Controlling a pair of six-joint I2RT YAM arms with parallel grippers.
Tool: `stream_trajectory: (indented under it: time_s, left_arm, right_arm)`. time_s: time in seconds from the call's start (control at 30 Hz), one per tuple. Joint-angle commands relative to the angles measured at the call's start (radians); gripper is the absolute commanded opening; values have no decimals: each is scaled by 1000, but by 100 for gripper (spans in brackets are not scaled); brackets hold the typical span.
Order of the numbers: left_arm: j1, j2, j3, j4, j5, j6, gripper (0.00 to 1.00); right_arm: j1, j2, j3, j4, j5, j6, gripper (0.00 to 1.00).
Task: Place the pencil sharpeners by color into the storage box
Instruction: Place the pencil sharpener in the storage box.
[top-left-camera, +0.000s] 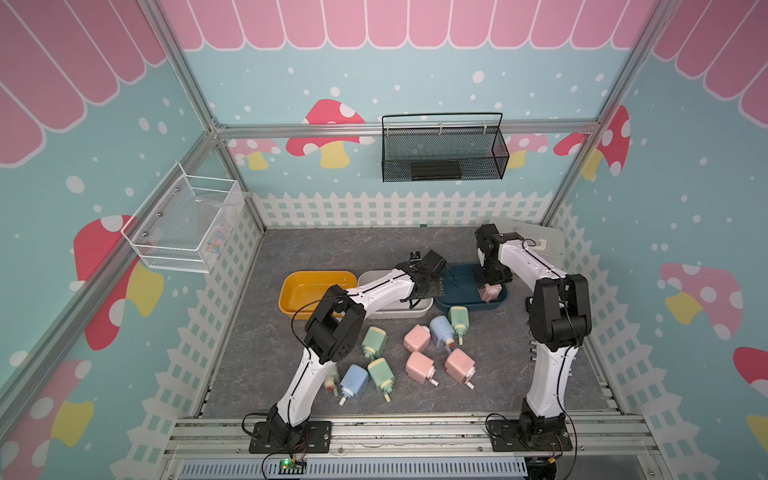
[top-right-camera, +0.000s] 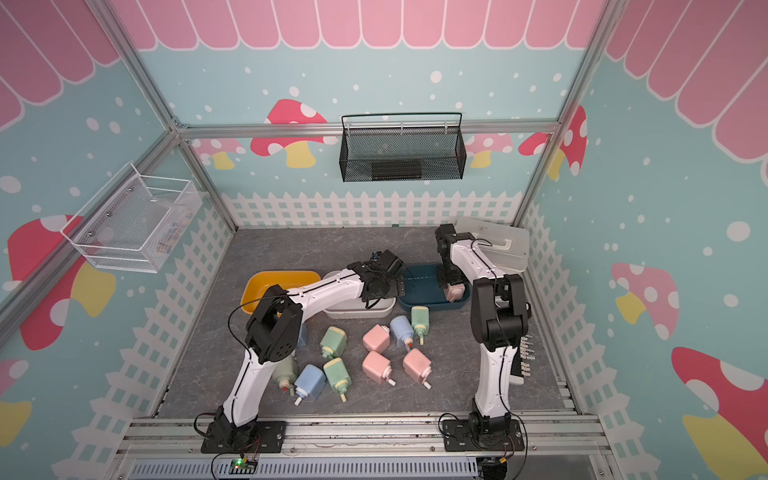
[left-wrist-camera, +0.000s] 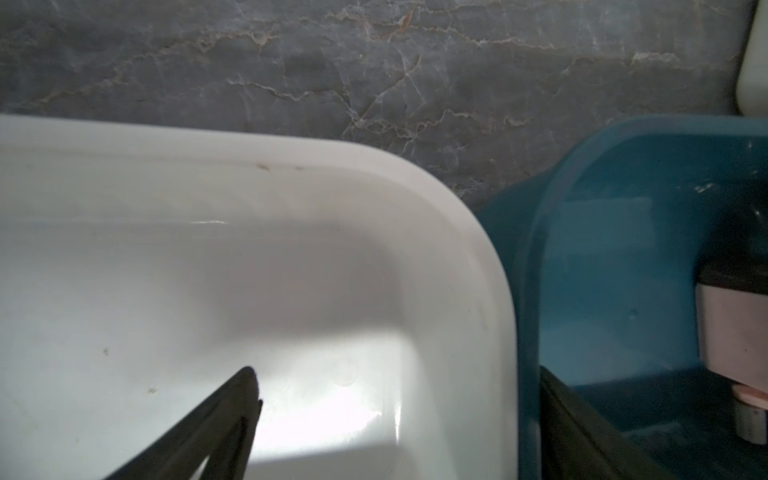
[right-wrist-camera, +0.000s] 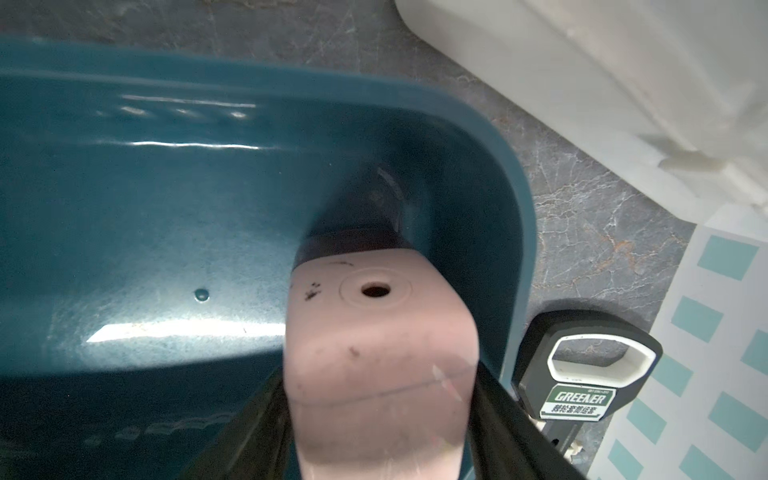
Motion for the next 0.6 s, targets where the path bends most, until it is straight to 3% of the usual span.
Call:
stream_trajectory:
  time_s: [0.0, 0.1, 0.13, 0.57]
  left_arm:
    - [-22, 17, 27, -16, -19, -4, 99]
    - [-22, 17, 26, -17, -15, -4, 99]
    - [-22, 17, 26, -17, -17, -4, 99]
    - [-22, 17, 31, -16, -6, -7, 99]
  right_arm:
    - [1, 16, 4, 0, 9, -6, 70]
    - [3, 8, -5, 2, -11, -11, 96]
    - [7, 1, -11, 7, -13, -12, 98]
    - [26, -55, -67, 53, 88, -18, 98]
